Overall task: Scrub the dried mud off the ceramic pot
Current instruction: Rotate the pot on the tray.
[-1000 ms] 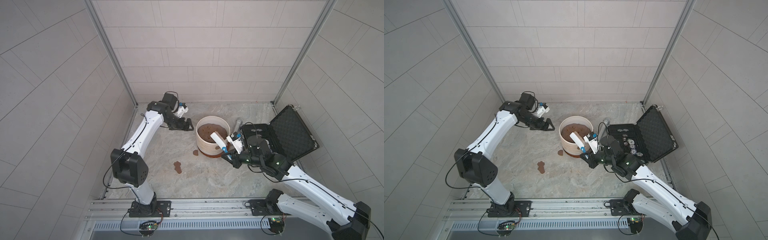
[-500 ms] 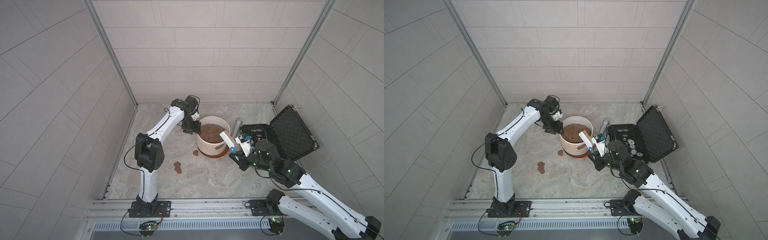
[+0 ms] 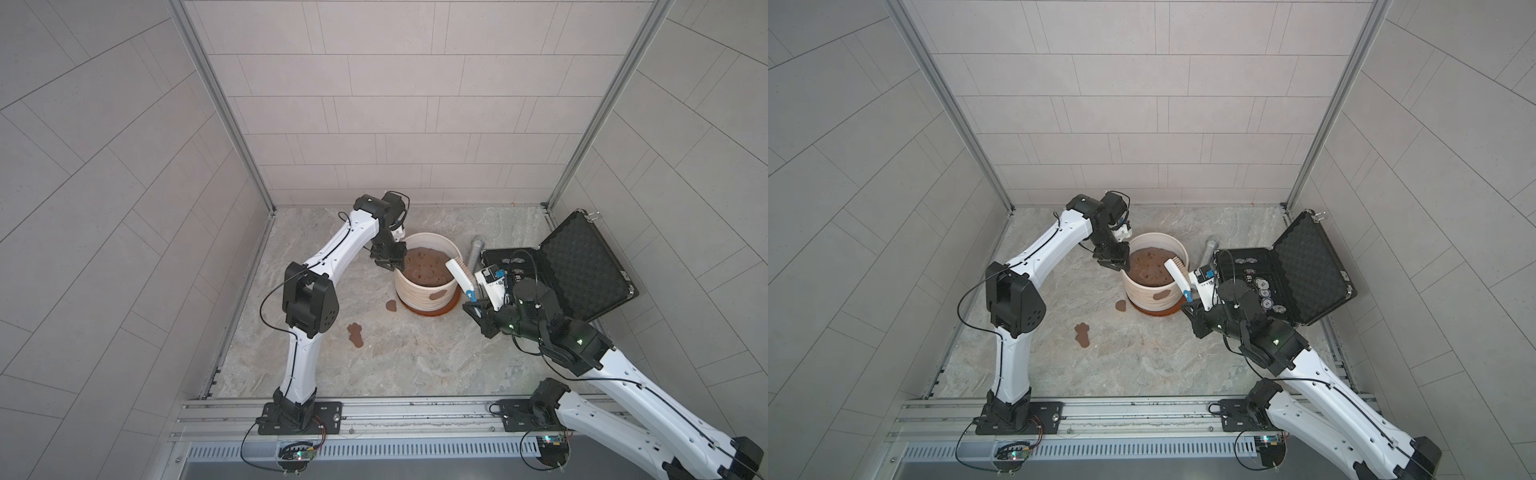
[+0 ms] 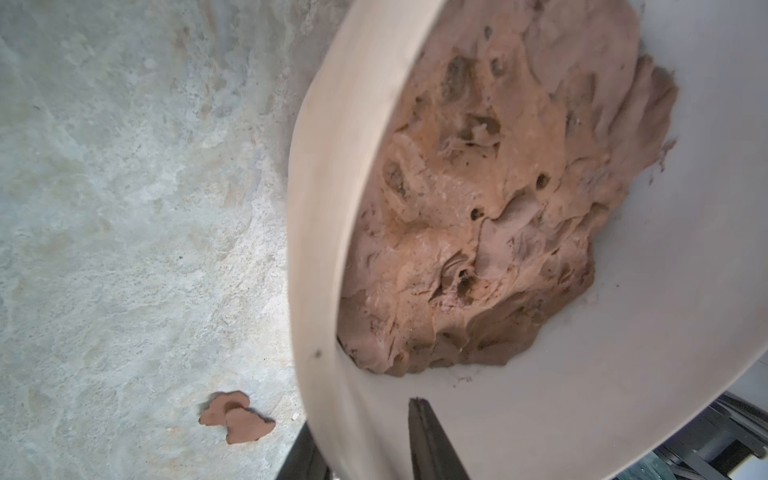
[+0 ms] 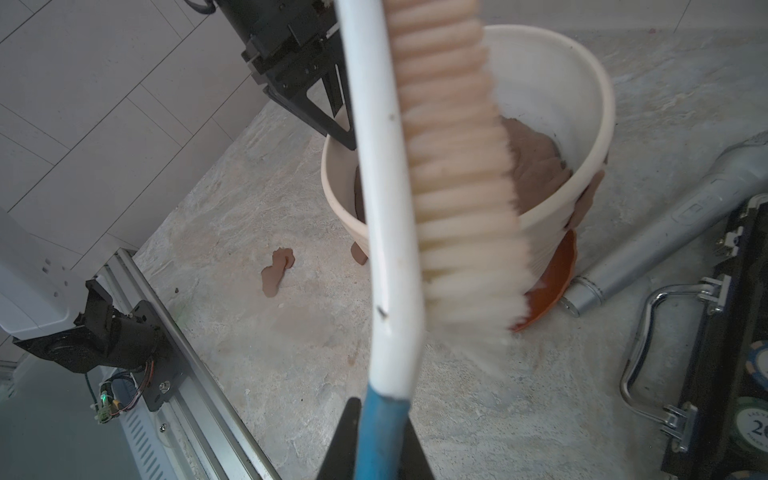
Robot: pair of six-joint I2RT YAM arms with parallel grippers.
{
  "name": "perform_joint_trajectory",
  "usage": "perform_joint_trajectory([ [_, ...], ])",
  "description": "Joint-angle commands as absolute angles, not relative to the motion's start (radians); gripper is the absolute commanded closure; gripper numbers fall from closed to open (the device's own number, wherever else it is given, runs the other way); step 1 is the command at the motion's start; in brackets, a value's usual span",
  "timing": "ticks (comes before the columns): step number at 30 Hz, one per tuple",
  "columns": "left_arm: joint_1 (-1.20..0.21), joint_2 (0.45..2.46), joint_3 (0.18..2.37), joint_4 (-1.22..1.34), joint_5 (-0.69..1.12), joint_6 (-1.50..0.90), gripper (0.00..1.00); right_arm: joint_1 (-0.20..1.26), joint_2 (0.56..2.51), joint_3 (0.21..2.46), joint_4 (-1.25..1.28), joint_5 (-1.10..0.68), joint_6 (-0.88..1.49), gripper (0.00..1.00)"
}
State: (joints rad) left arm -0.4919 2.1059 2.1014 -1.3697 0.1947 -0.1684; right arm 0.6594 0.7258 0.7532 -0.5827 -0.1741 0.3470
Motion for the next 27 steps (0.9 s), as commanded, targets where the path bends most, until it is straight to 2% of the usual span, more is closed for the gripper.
perform_joint_trajectory([
  [1,-0.517,2.129,2.147,-1.366,0.242,-0.116,0.81,0.651,0.703,0.749,-0.589,-0.152,0.338,1.0],
  [4,-0.517,2.134,2.167,-1.371,0.251,-0.105,0.9,0.646,0.701,0.746,-0.589,-0.151,0.338,1.0],
  [8,-0.519,2.148,2.189,-1.38,0.268,-0.083,0.93,0.64,0.705,0.744,-0.589,-0.153,0.335,1.0],
  [11,-0.521,2.159,2.209,-1.387,0.262,-0.077,1.0,0.638,0.708,0.744,-0.59,-0.154,0.332,1.0],
  [21,-0.539,2.213,2.296,-1.394,0.196,-0.039,1.0,0.629,0.725,0.748,-0.591,-0.153,0.325,1.0],
  [27,-0.542,2.277,2.417,-1.431,0.216,0.103,1.0,0.627,0.724,0.752,-0.579,-0.234,0.269,1.0],
])
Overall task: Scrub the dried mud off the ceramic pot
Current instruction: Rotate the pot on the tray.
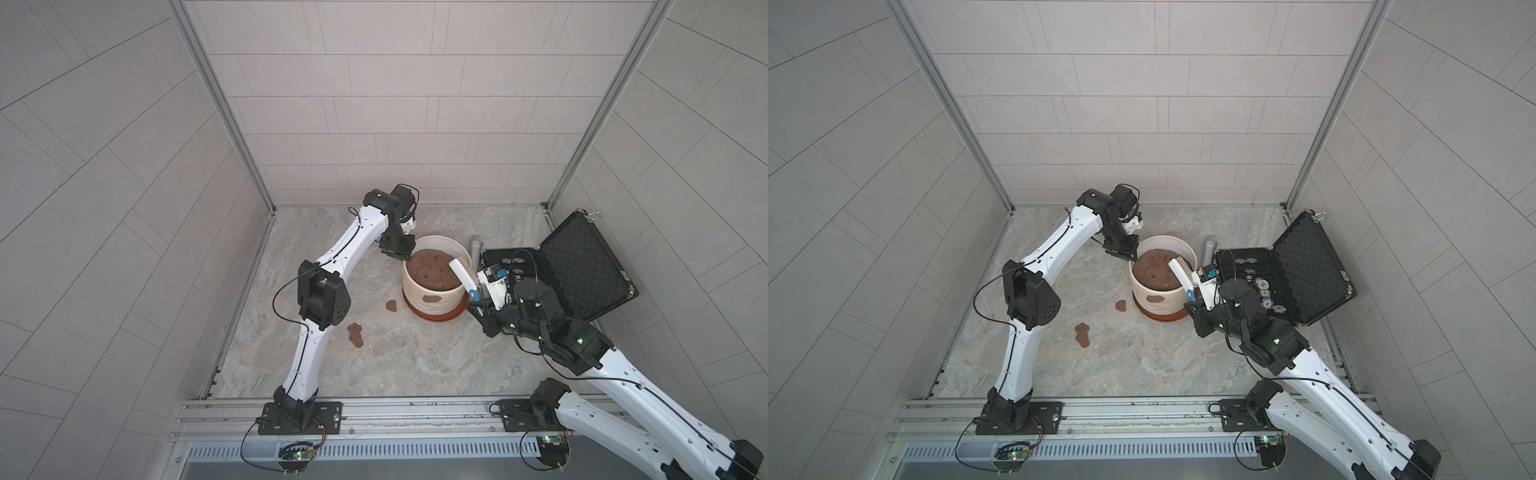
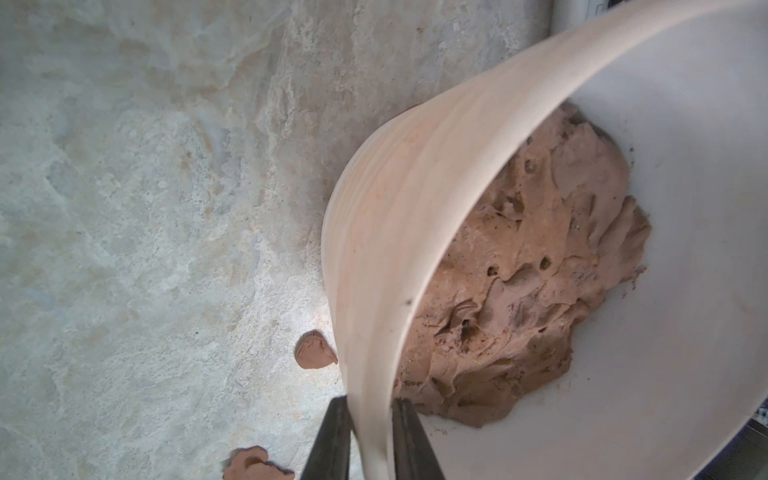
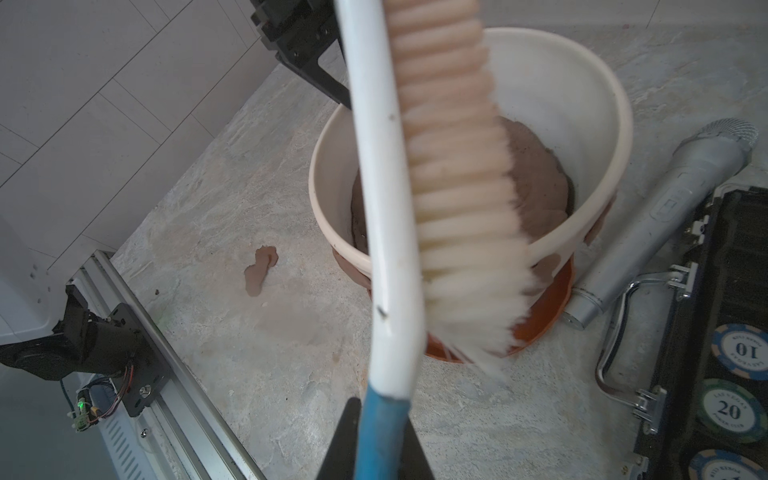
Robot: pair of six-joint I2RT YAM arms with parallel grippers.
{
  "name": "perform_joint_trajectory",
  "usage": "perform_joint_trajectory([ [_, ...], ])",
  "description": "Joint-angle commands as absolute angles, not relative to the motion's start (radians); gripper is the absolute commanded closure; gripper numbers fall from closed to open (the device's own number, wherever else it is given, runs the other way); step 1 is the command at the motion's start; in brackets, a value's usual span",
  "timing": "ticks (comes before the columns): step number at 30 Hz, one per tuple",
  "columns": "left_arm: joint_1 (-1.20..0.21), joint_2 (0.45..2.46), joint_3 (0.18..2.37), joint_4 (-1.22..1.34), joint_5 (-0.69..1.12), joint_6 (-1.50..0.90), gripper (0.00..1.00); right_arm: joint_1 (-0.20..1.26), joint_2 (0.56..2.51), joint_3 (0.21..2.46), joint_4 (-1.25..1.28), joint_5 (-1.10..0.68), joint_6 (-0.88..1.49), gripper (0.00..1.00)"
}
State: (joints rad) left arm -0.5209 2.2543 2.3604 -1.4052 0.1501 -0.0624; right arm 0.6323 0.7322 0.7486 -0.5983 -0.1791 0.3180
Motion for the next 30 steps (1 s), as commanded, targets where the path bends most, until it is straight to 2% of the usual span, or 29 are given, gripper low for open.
perform_joint_trajectory([
  [1,-0.542,2.29,2.442,-1.443,0.219,0.136,1.0,0.627,0.724,0.752,-0.575,-0.28,0.245,1.0],
  [4,-0.542,2.323,2.496,-1.479,0.219,0.233,1.0,0.629,0.737,0.744,-0.562,-0.445,0.156,1.0],
  [7,-0.538,2.346,2.532,-1.514,0.23,0.29,1.0,0.635,0.772,0.74,-0.573,-0.515,0.097,1.0],
  [11,-0.529,2.351,2.538,-1.531,0.267,0.303,1.0,0.66,0.841,0.75,-0.592,-0.523,0.028,1.0],
  [16,-0.5,2.338,2.541,-1.541,0.365,0.283,1.0,0.709,0.923,0.774,-0.612,-0.446,-0.013,1.0],
  [17,-0.492,2.338,2.54,-1.541,0.382,0.274,0.97,0.715,0.933,0.782,-0.617,-0.436,-0.014,1.0],
  [18,-0.486,2.336,2.54,-1.54,0.39,0.26,0.88,0.719,0.939,0.786,-0.62,-0.438,-0.013,1.0],
  [20,-0.476,2.333,2.535,-1.544,0.395,0.235,0.54,0.724,0.936,0.782,-0.624,-0.459,-0.008,1.0],
  [21,-0.473,2.327,2.524,-1.547,0.392,0.226,0.42,0.729,0.926,0.778,-0.626,-0.474,-0.006,1.0],
  [22,-0.472,2.308,2.491,-1.545,0.383,0.204,0.4,0.735,0.912,0.771,-0.634,-0.496,-0.003,1.0],
  [26,-0.477,2.208,2.317,-1.47,0.3,0.062,0.44,0.752,0.858,0.767,-0.65,-0.502,0.014,1.0],
  [30,-0.496,2.138,2.208,-1.432,0.244,-0.035,0.58,0.753,0.801,0.763,-0.635,-0.469,0.026,1.0],
])
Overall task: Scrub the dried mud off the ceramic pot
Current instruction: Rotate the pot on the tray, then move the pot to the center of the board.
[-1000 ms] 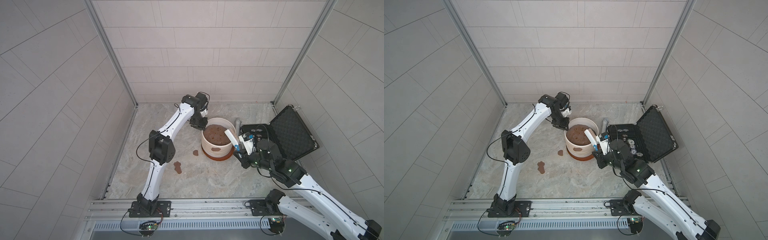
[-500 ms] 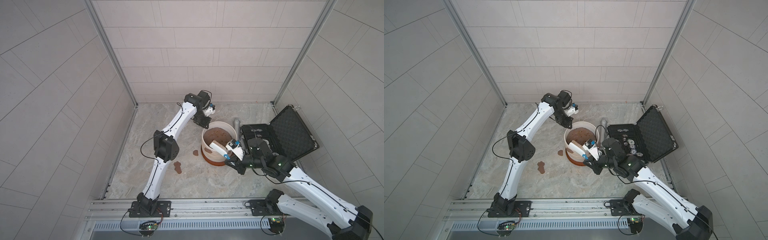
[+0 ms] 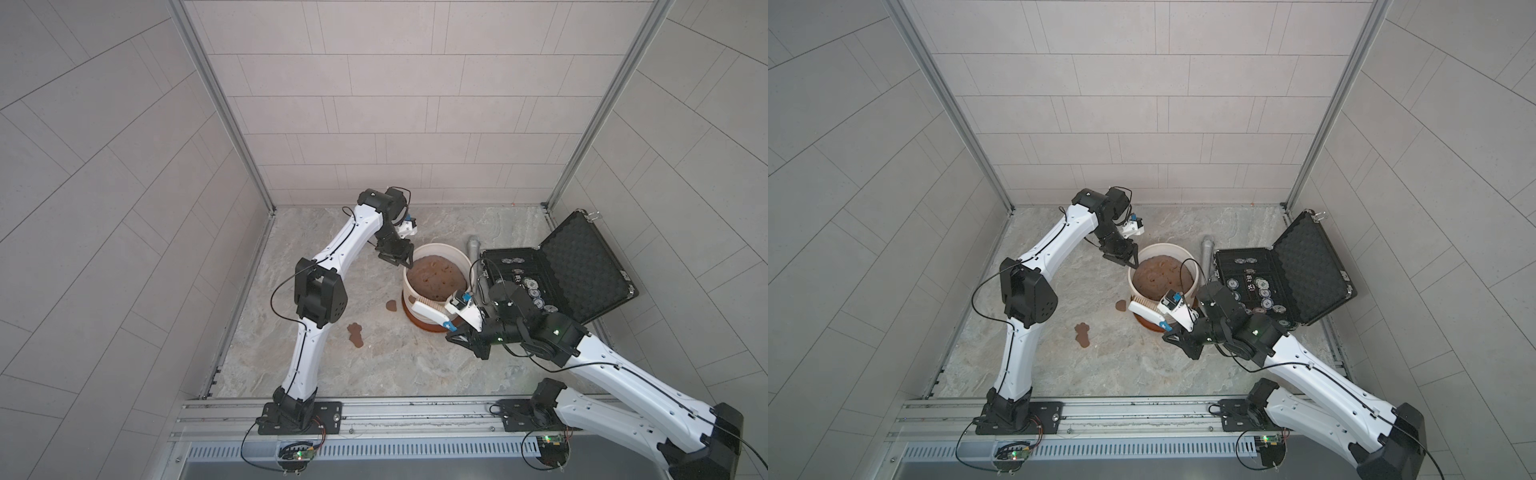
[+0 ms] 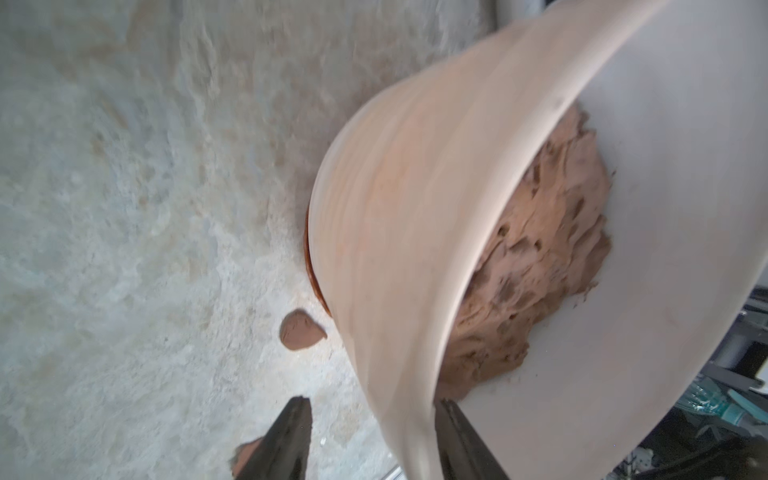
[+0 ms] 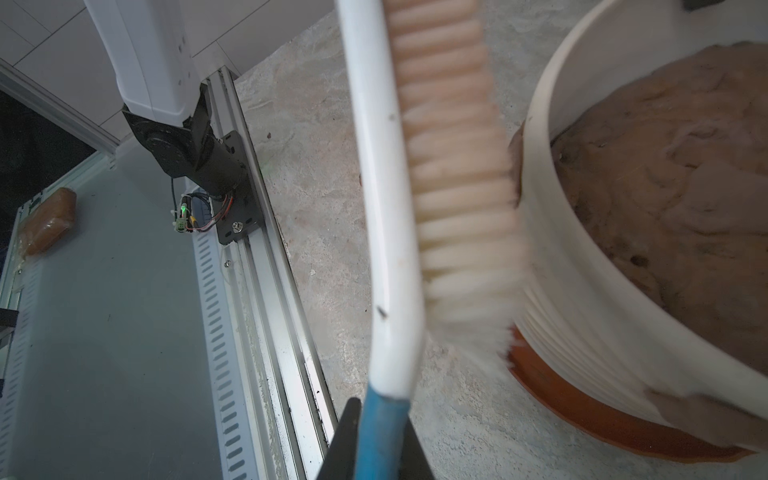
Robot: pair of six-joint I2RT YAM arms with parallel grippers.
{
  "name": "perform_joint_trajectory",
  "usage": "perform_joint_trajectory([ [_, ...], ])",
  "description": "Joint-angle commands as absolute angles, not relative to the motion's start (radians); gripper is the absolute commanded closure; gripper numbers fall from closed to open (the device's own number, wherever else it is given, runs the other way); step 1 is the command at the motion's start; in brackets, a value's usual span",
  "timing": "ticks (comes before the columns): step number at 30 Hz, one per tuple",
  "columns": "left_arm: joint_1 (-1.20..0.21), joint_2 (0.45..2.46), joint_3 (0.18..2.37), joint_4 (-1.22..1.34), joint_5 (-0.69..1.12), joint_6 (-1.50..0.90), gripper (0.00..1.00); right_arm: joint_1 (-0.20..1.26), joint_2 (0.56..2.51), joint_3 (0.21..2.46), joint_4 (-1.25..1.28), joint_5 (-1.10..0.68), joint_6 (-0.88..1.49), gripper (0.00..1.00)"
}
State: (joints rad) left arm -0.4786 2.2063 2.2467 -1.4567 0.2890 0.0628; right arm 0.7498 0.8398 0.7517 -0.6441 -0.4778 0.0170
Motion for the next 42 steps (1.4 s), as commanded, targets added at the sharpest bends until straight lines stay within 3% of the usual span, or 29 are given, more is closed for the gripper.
perform_joint_trajectory([
  [1,-0.504,2.126,2.191,-1.427,0.228,-0.043,0.6,0.753,0.792,0.762,-0.63,-0.46,0.027,1.0],
  [10,-0.567,2.116,2.094,-1.382,0.137,-0.101,0.63,0.753,0.767,0.778,-0.626,-0.328,0.029,1.0],
  [15,-0.57,2.142,2.146,-1.394,0.062,-0.122,0.81,0.753,0.721,0.784,-0.614,-0.244,0.053,1.0],
  [20,-0.57,2.121,2.194,-1.394,0.102,-0.137,0.95,0.752,0.646,0.746,-0.57,-0.17,0.072,1.0],
  [23,-0.57,2.111,2.223,-1.4,0.109,-0.137,1.0,0.751,0.622,0.741,-0.562,-0.152,0.075,1.0],
  [34,-0.567,2.011,2.187,-1.42,0.337,-0.096,1.0,0.752,0.637,0.779,-0.61,-0.353,0.059,1.0],
  [42,-0.568,1.933,2.104,-1.422,0.404,-0.083,1.0,0.751,0.61,0.787,-0.588,-0.35,0.064,1.0],
])
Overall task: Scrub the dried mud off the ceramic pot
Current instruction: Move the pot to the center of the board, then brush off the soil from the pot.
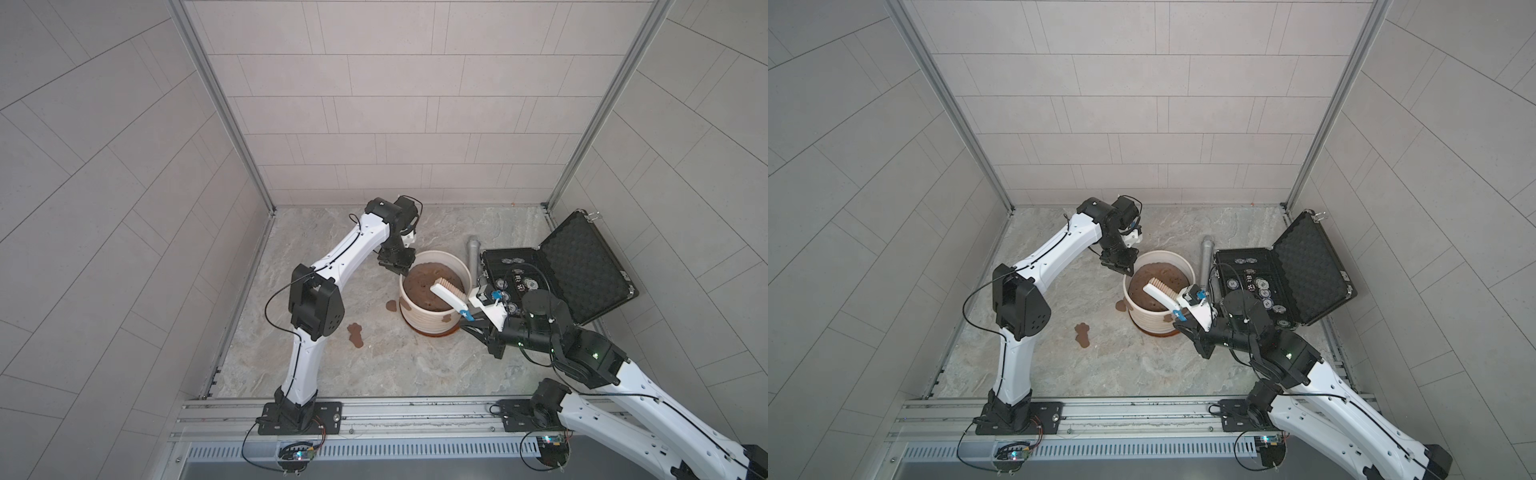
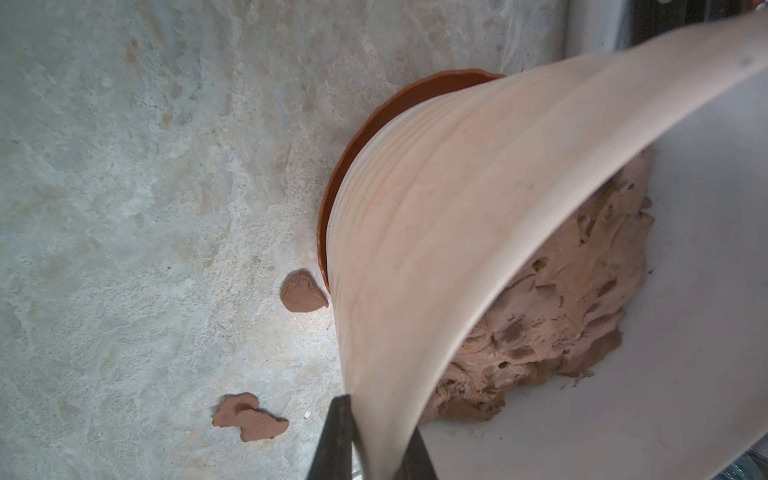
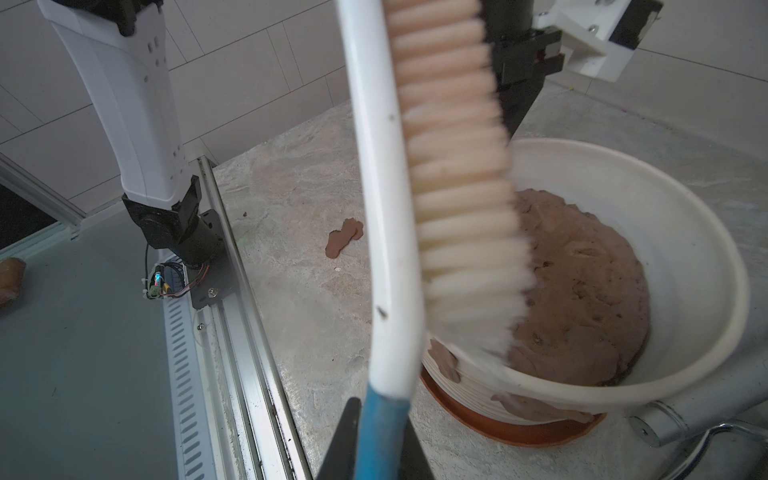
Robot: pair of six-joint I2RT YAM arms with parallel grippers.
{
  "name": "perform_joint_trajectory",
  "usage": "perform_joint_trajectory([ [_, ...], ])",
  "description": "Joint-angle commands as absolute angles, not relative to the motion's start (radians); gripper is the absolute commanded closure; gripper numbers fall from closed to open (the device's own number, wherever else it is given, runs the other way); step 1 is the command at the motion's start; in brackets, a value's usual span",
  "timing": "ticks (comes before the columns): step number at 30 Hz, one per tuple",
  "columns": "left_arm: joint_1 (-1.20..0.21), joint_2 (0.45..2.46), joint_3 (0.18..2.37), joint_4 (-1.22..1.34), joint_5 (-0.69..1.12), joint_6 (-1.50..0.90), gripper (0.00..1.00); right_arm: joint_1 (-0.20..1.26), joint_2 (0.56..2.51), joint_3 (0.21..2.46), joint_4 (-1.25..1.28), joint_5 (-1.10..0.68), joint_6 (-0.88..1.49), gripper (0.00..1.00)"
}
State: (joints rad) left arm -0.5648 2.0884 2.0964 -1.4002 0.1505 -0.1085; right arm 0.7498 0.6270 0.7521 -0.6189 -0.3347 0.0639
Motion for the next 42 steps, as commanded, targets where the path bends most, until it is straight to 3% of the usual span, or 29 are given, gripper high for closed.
perform_joint_trajectory([
  [1,-0.572,1.927,2.089,-1.418,0.404,-0.083,1.0,0.752,0.61,0.787,-0.584,-0.35,0.063,1.0],
  [6,-0.601,1.919,2.008,-1.393,0.393,-0.073,1.0,0.752,0.616,0.788,-0.584,-0.389,0.067,1.0],
  [12,-0.62,1.98,1.974,-1.401,0.391,0.008,1.0,0.759,0.676,0.766,-0.572,-0.576,0.069,1.0],
  [15,-0.605,2.019,1.969,-1.393,0.399,0.01,0.86,0.822,0.755,0.773,-0.58,-0.513,0.113,1.0],
  [18,-0.585,2.025,1.99,-1.399,0.413,0.003,0.73,0.95,0.796,0.772,-0.558,-0.313,0.212,1.0],
  [22,-0.548,1.962,1.992,-1.4,0.424,0.007,0.38,1.136,0.86,0.77,-0.51,-0.079,0.428,1.0],
  [24,-0.511,1.921,1.976,-1.395,0.434,0.011,0.29,1.251,0.91,0.781,-0.492,0.072,0.496,1.0],
  [28,-0.402,1.85,1.932,-1.373,0.445,0.001,0.26,1.344,1.058,0.88,-0.575,0.347,0.606,1.0],
  [33,-0.288,1.752,1.824,-1.31,0.446,-0.022,0.17,1.342,1.178,0.956,-0.619,0.455,0.688,1.0],
  [36,-0.269,1.686,1.718,-1.253,0.415,-0.033,0.16,1.32,1.217,0.957,-0.591,0.41,0.705,1.0],
  [39,-0.264,1.641,1.642,-1.216,0.405,-0.038,0.01,1.317,1.246,0.97,-0.579,0.33,0.692,1.0],
  [42,-0.259,1.61,1.605,-1.186,0.385,-0.048,0.0,1.323,1.261,0.998,-0.594,0.268,0.696,1.0],
])
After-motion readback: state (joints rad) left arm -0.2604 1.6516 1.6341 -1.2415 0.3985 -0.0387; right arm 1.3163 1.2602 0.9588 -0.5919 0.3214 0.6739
